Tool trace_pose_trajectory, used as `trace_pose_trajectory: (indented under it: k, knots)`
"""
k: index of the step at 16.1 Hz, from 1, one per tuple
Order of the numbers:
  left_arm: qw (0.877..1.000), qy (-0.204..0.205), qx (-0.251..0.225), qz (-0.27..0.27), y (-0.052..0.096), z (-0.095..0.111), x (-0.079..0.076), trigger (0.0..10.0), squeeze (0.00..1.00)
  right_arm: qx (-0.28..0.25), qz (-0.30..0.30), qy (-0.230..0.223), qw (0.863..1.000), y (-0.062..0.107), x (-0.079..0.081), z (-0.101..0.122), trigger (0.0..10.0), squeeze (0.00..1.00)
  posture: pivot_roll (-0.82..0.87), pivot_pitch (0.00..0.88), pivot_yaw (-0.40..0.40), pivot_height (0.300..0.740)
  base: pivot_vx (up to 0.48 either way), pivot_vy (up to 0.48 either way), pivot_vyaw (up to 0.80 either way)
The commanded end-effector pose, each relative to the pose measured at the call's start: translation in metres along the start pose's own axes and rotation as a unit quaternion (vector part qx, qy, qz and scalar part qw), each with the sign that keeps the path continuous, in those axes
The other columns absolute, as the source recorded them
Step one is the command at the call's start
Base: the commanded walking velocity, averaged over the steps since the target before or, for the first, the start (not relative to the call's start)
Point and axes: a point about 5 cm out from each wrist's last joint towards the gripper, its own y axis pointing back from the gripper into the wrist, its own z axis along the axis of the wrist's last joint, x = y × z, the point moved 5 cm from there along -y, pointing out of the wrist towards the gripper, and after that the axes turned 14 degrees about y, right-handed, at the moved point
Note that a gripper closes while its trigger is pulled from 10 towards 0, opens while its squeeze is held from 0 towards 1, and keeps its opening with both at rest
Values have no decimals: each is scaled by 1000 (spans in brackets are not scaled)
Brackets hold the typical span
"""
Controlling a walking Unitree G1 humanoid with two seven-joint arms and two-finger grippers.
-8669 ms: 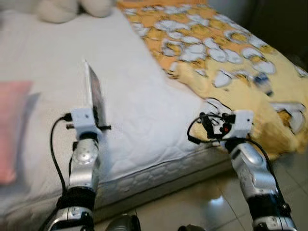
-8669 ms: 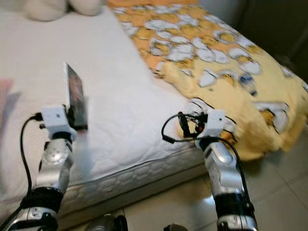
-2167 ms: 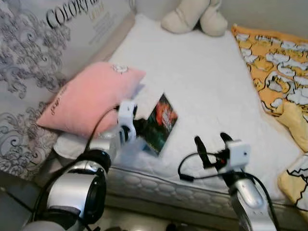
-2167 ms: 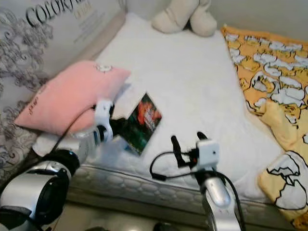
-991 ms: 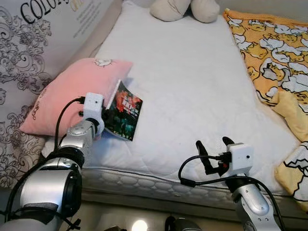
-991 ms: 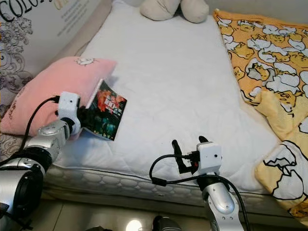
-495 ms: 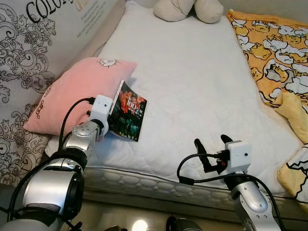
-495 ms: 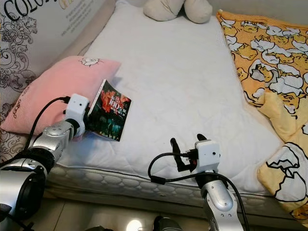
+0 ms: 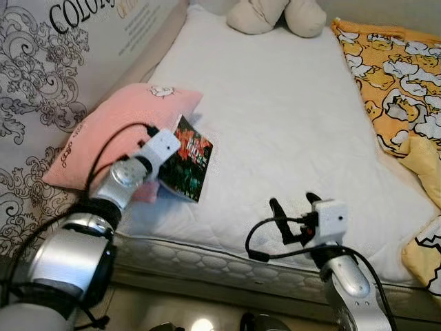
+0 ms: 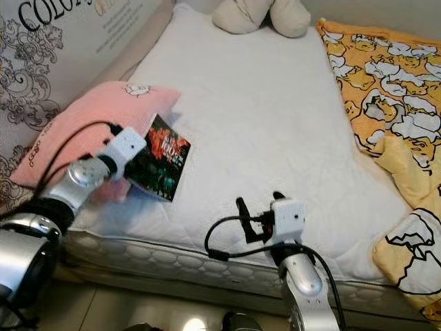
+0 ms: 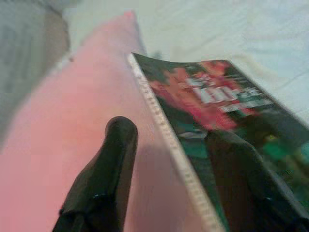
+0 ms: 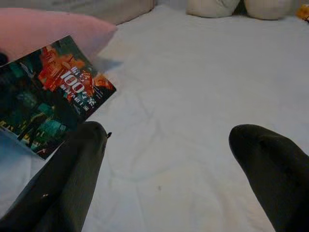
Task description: Clean up the room
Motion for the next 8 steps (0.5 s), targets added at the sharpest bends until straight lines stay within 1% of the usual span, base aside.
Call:
trace_pose_trajectory:
  k: [1,2,3,4,5,6,7,8]
  knots:
    - [1000,-24,-9,12,1,6,8,10000,1000,2,-7,0,1000,-1,-3,-2,10000,259,-115,0,-7,740,0,0,0]
    - [1000,-23,-6,16,2,4,10,10000,1000,2,-7,0,1000,-1,-2,-3,10000,259,-110,0,-7,740,0,0,0]
    - [999,-21,5,26,5,-6,14,10000,1000,2,-7,-2,1000,-2,-1,-5,10000,259,-104,0,-4,740,0,0,0]
    - [999,-19,8,29,6,-9,16,10000,1000,2,-7,-2,1000,-2,0,-5,10000,259,-103,0,-2,740,0,0,0]
    - [999,-5,3,42,8,-10,22,10000,1000,1,-7,-3,1000,-3,1,-5,10000,259,-103,0,2,740,0,0,0]
    - [998,18,-7,54,9,-8,26,10000,1000,-2,-9,-4,1000,-3,0,-4,10000,259,-102,0,8,740,0,0,0]
    - [994,75,-28,71,11,-5,32,10000,1000,-7,-15,-5,1000,-4,-1,-3,10000,259,-101,0,19,740,0,0,0]
    - [968,215,-88,96,16,-1,36,10000,1000,-23,-36,-9,999,-4,-7,3,10000,263,-95,0,38,740,0,0,0]
